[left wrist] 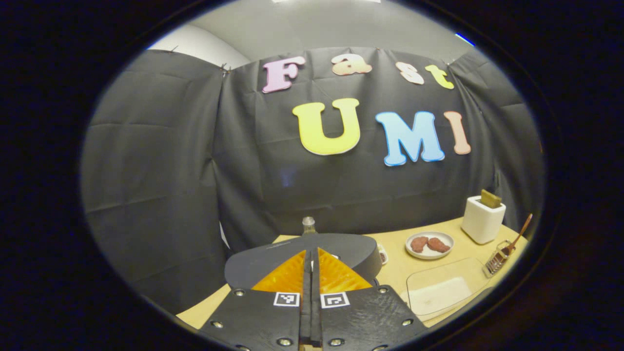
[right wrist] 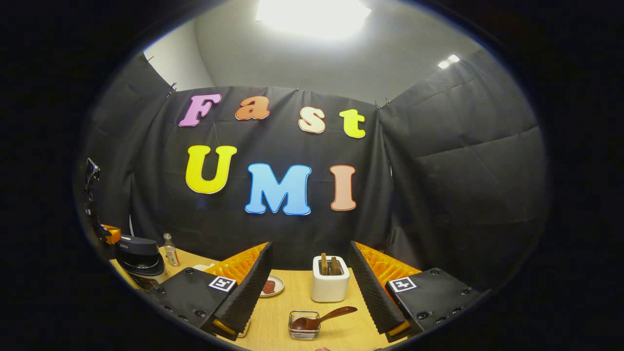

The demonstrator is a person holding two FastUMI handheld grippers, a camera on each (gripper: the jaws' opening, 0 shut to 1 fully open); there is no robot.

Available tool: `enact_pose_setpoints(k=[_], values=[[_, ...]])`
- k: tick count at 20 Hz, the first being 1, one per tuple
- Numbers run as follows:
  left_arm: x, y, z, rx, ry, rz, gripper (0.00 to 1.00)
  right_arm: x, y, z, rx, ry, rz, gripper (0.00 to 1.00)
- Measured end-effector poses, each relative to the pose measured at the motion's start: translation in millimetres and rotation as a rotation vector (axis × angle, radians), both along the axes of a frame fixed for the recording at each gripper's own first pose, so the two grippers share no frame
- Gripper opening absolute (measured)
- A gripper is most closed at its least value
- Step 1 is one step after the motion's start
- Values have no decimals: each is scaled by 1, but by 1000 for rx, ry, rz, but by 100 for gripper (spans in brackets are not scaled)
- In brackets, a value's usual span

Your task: Close the left gripper, press the button to open the rice cooker; take a wooden spoon from the chopstick holder with the right hand, scoop a spoonful of rice and pour it into the rice cooker, then put the wooden spoon back into the chopstick holder.

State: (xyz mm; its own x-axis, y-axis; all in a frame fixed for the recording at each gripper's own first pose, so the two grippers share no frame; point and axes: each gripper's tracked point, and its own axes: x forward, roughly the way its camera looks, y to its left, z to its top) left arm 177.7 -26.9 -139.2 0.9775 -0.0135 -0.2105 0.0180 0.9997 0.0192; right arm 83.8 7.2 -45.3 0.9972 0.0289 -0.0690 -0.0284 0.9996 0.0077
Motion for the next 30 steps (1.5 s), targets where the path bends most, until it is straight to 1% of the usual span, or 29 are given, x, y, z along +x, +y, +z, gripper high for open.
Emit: enact_pose_setpoints(k=[2, 4, 5, 6, 11, 12, 13, 16, 18, 22, 24, 26, 28, 29, 30], values=[[-8, 12, 34, 25, -83, 36, 0, 4, -4, -5, 9, 11, 5, 98], [-21, 10, 62, 21, -130, 37, 0, 9, -9, -16, 22, 34, 6, 98], [-26, 9, 68, 12, -140, 33, 0, 12, -12, -23, 29, 48, 6, 98], [-30, 12, 74, 7, -148, 37, 10, 14, -16, -31, 35, 63, 2, 98], [-63, 23, 111, -17, -205, 37, 71, 33, -33, -79, 104, 166, -30, 97], [-69, 27, 114, -15, -210, 41, 77, 38, -37, -89, 120, 191, -41, 97], [-76, 33, 117, -15, -215, 50, 77, 41, -40, -102, 134, 214, -54, 98], [-91, 45, 117, -24, -207, 71, 77, 54, -45, -140, 178, 298, -82, 96], [-101, 59, 110, -14, -188, 96, 77, 59, -49, -167, 217, 350, -102, 98], [-118, 80, 105, -6, -166, 148, 76, 60, -62, -212, 309, 451, -155, 98], [-126, 87, 104, -2, -158, 167, 77, 61, -61, -229, 357, 495, -162, 98], [-129, 92, 102, 5, -153, 181, 76, 60, -53, -243, 400, 539, -150, 98], [-133, 93, 100, 10, -146, 189, 76, 58, -45, -253, 441, 573, -134, 94], [-133, 93, 100, 12, -144, 192, 76, 55, -38, -257, 469, 594, -121, 86], [-134, 92, 100, 15, -143, 194, 76, 51, -31, -262, 496, 615, -107, 83]])
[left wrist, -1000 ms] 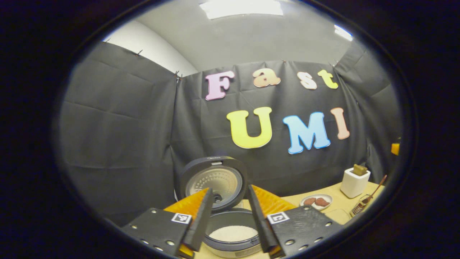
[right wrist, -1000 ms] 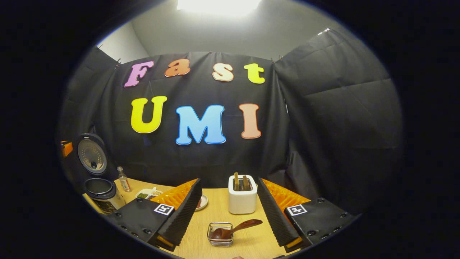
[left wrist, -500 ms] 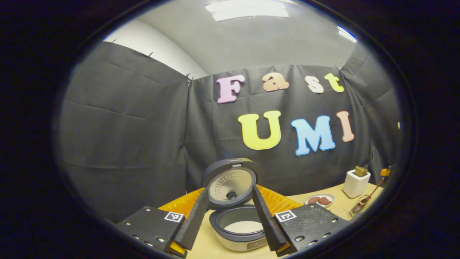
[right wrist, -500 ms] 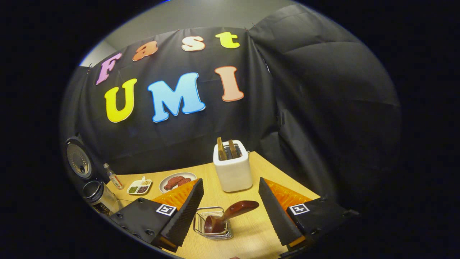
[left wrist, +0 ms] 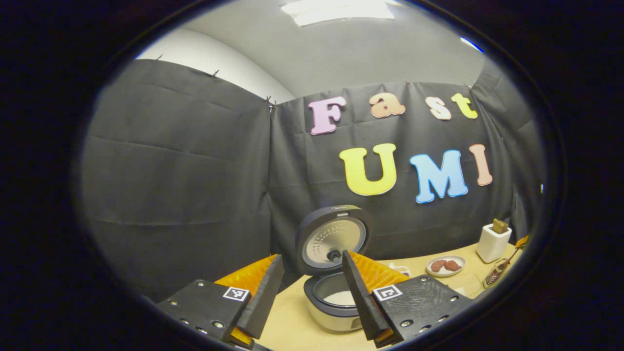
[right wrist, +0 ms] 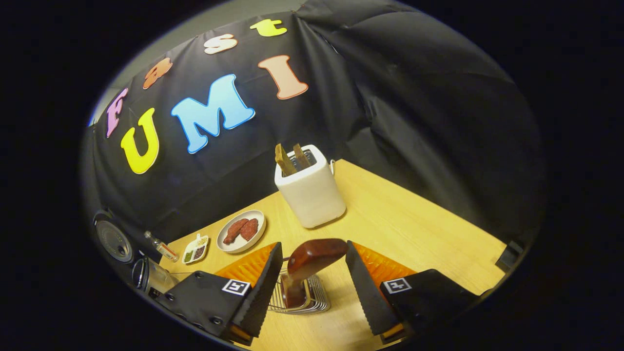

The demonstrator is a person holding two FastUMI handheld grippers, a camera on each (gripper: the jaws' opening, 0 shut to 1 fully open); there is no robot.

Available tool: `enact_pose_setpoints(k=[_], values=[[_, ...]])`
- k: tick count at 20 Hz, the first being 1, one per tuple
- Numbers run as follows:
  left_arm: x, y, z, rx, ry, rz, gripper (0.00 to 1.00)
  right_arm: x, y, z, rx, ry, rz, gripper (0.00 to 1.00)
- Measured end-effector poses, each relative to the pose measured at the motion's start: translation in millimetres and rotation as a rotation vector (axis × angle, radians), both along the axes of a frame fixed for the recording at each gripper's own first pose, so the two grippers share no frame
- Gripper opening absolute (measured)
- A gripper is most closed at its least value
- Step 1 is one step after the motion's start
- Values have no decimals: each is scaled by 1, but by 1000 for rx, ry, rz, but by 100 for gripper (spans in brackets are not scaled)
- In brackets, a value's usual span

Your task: Close the left gripper, press the button to open the rice cooker; take a wooden spoon from the chopstick holder with the right hand, scoop a spoonful of rice and pour it into the rice cooker, then put the wooden spoon back into the chopstick holder.

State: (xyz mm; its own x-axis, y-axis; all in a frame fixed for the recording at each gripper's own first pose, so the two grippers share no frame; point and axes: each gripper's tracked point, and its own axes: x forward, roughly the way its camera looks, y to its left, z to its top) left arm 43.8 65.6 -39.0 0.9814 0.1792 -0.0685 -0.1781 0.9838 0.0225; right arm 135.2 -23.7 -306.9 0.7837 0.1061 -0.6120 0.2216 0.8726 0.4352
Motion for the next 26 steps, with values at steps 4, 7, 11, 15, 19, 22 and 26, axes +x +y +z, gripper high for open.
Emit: enact_pose_setpoints(k=[4, 7, 11, 15, 19, 22, 26], values=[[-2, -4, 2, 27, -3, 4, 77, -4, 17, -7, 86, 37, 15, 36], [-6, -11, 5, 31, -11, 1, 76, -1, 21, -8, 90, 35, 39, 14], [-9, -16, 7, 26, -15, 4, 76, -1, 18, -6, 79, 48, 66, 12], [-21, -22, 11, 23, -20, 15, 77, 9, 18, 14, 22, -3, 120, 12], [-36, -30, 18, 37, -28, 23, 77, 9, 18, 42, -26, -61, 167, 9], [-35, -38, 21, 42, -41, -6, 76, 8, 17, 62, -79, -109, 172, 12], [-8, -38, 22, 41, -67, -57, 76, 4, 29, 88, -136, -163, 175, 12]])
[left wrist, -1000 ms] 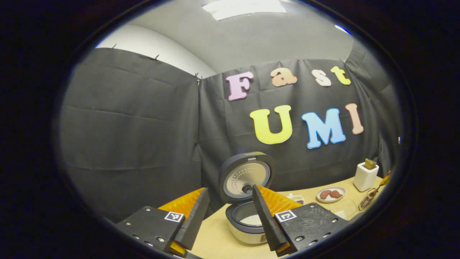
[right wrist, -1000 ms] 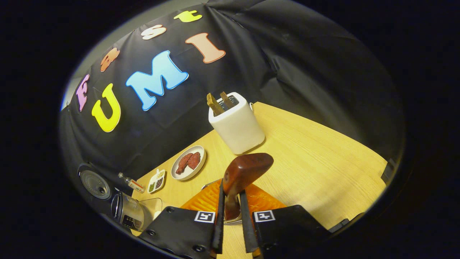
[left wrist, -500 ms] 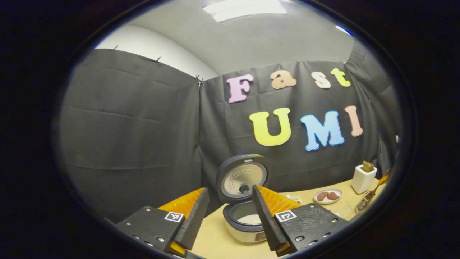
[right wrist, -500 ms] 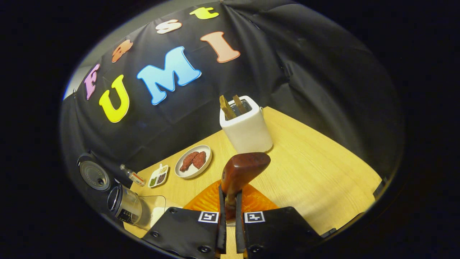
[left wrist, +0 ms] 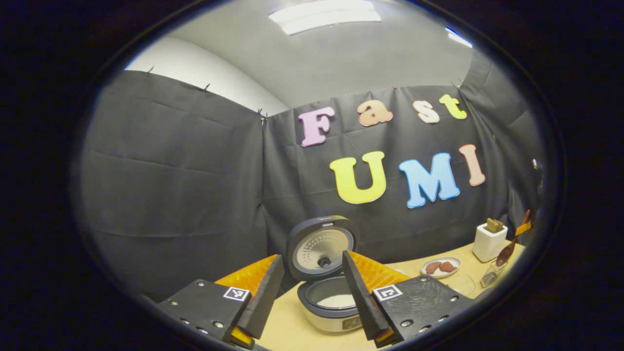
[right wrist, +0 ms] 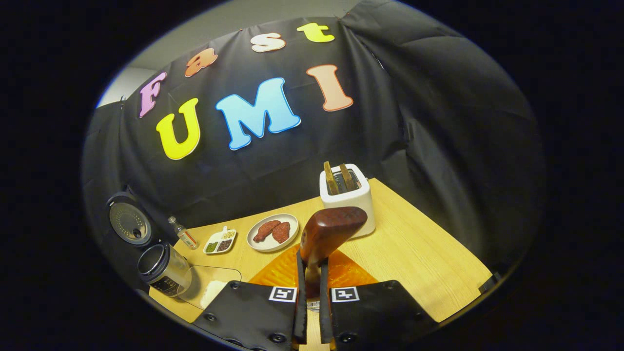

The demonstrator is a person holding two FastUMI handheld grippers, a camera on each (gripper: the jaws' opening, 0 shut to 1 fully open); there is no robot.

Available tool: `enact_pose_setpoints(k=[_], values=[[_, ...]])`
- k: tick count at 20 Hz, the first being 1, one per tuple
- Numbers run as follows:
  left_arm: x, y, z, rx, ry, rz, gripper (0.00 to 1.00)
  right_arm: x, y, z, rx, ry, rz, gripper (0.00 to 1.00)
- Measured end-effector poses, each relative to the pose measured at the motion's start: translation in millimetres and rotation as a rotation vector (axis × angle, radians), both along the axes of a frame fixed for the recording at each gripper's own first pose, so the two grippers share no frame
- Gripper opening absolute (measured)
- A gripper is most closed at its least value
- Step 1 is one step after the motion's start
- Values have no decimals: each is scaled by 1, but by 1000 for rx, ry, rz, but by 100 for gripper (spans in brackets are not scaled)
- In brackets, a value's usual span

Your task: Close the left gripper, press the button to open the rice cooker; take a wooden spoon from the chopstick holder with the right hand, scoop a spoonful of rice and pour it into the rice cooker, then put the wooden spoon back into the chopstick holder.

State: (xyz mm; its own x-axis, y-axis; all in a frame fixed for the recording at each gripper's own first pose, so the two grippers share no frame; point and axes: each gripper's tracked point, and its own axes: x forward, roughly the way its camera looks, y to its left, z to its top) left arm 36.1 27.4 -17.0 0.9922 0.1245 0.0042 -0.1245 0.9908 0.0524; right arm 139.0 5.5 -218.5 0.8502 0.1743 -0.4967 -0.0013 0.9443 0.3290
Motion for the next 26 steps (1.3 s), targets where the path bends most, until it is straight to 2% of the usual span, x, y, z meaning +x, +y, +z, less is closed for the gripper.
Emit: enact_pose_setpoints(k=[8, 17, 20, 21, 26], values=[[72, 31, -23, -38, 13, -106, 77, -9, 75, 44, -14, -62, 42, 12], [124, 71, -71, -73, 72, -149, 77, -24, 171, 20, 6, 12, 160, 12], [137, 88, -83, -98, 83, -148, 76, -31, 189, 2, -48, 37, 187, 9], [141, 92, -88, -103, 86, -148, 76, -32, 193, -4, -76, 46, 195, 12], [153, 111, -105, -124, 102, -139, 76, -38, 208, -40, -225, 94, 250, 12]])
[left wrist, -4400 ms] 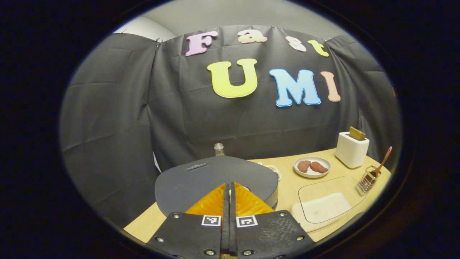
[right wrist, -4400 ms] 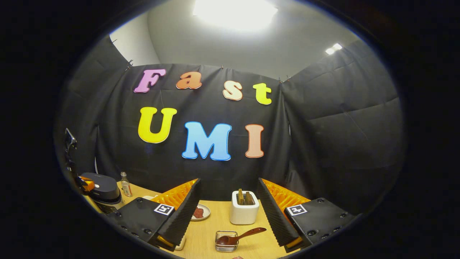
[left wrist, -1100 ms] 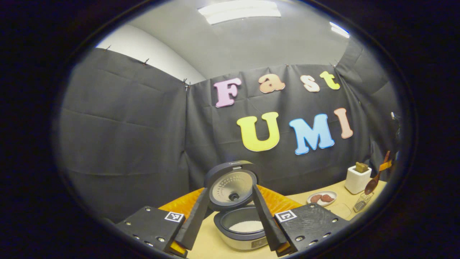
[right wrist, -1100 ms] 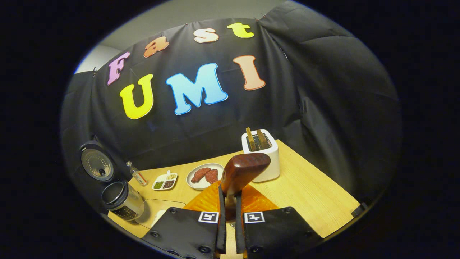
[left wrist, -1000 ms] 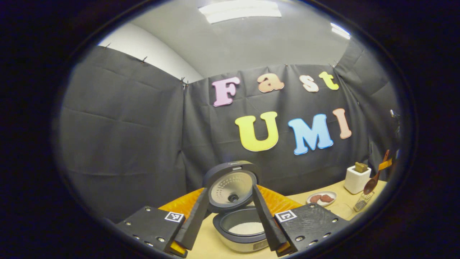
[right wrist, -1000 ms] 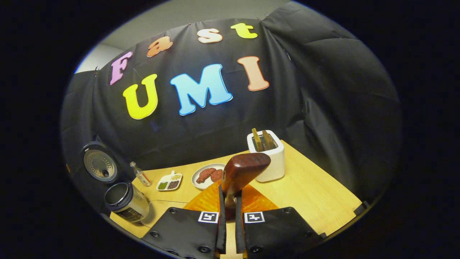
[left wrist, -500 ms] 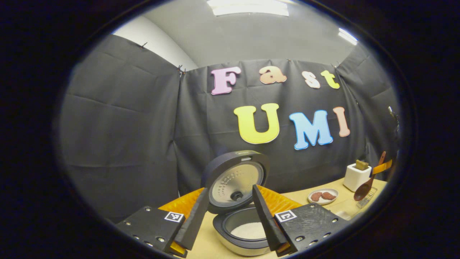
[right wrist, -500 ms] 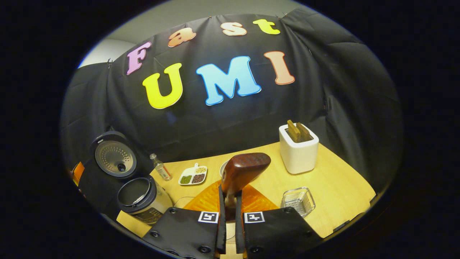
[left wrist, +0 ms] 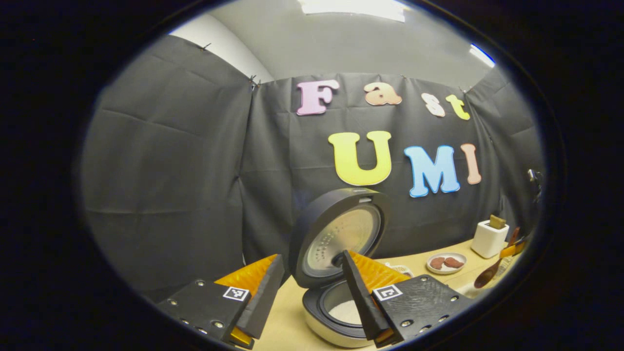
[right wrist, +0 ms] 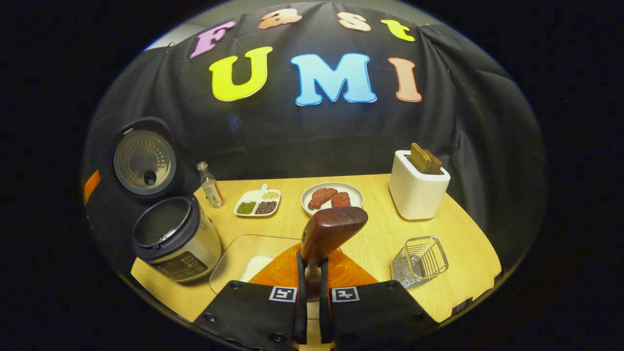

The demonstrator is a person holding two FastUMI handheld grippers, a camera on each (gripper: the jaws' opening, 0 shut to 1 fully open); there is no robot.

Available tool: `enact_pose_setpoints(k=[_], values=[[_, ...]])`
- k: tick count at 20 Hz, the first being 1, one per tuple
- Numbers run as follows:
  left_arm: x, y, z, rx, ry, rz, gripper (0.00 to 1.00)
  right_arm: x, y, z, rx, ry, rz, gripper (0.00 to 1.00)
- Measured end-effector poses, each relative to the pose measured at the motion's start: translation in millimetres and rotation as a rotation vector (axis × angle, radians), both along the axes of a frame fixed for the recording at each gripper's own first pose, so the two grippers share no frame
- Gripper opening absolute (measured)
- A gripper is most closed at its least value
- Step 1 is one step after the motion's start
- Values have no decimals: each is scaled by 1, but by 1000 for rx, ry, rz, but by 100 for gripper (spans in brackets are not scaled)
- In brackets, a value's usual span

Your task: Close the left gripper, press the button to open the rice cooker; take a wooden spoon from the chopstick holder with the right hand, scoop a spoonful of rice and pour it into the rice cooker, then put the wooden spoon back into the chopstick holder.

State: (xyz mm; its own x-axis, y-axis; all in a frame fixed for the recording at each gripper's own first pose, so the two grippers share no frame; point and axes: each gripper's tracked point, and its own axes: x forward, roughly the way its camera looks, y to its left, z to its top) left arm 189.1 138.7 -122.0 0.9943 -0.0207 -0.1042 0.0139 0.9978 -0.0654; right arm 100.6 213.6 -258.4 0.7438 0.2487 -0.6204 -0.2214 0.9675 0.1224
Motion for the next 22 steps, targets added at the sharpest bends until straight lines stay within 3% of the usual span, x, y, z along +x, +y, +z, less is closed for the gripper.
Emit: enact_pose_setpoints(k=[4, 5, 8, 15, 22], values=[[4, 10, -7, -9, 13, 11, 76, -5, 8, -23, -117, 23, 64, 9], [5, 11, -7, -9, 14, 12, 76, -5, 11, -23, -131, 18, 80, 12], [6, 11, -10, -11, 16, 12, 76, -11, 19, -26, -161, 26, 109, 9], [7, 14, -10, -25, 10, 12, 76, -31, 54, -35, -89, 95, 130, 12], [9, 16, -17, -56, 25, 14, 76, -40, 72, -29, 18, 152, 69, 12]])
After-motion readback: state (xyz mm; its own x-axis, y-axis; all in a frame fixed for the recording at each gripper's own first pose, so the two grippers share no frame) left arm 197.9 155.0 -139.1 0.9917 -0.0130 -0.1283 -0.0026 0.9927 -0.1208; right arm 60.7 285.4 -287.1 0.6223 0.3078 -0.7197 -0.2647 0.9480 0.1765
